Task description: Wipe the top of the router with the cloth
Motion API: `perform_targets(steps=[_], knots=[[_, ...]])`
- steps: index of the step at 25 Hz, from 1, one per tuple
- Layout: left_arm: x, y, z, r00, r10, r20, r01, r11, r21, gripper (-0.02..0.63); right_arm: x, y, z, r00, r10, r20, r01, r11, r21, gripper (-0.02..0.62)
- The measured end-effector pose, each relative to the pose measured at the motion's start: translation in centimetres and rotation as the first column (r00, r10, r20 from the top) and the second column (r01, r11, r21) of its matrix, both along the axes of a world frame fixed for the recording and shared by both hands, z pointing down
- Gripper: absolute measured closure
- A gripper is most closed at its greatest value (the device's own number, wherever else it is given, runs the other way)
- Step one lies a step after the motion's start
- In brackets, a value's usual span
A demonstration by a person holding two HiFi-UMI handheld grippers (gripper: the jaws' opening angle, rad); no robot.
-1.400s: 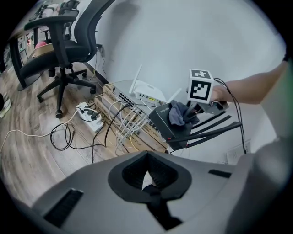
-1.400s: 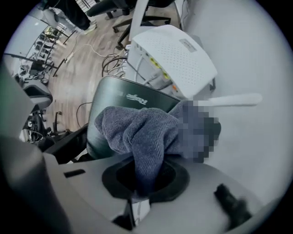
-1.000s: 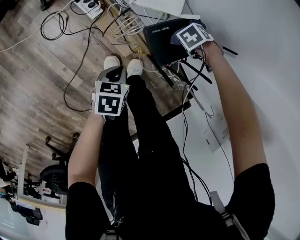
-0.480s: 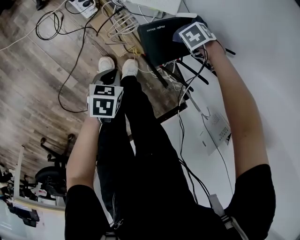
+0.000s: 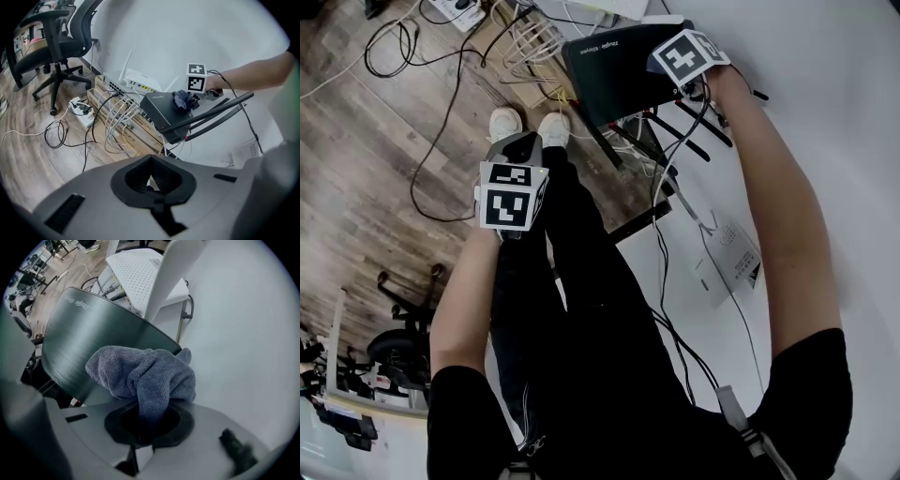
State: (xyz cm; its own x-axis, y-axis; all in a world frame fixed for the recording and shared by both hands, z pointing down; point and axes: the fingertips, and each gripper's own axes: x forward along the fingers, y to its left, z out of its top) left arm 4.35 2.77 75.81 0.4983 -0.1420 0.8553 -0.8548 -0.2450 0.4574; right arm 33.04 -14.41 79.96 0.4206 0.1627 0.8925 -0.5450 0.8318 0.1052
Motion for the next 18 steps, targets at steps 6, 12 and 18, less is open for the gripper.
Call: perform_targets(steps=[6,12,18], knots=[[-0.44,0.22,0.28,0.999,-0.030,0.026,0.030,1.000,0.000,0.595,-0.29,-0.41,0.22,0.999,0.053,0.014,-0.053,0.999,-0.003,0.551],[-0.91,-0.44,-0.36,0.994,-0.102,0.027,0.102,0.995,0.013,0.595,-0.16,-0.18,-0.05,0.996,0.085,0.005,-0.085,0.996,-0.028,0.551],[-0.68,0.19,-0.31,0.996,-0.083,0.034,0.083,0.996,0.013,0.595,-0.69,0.01,-0.06,0.998,0.057,0.009,-0.057,0.998,-0.031,0.551]])
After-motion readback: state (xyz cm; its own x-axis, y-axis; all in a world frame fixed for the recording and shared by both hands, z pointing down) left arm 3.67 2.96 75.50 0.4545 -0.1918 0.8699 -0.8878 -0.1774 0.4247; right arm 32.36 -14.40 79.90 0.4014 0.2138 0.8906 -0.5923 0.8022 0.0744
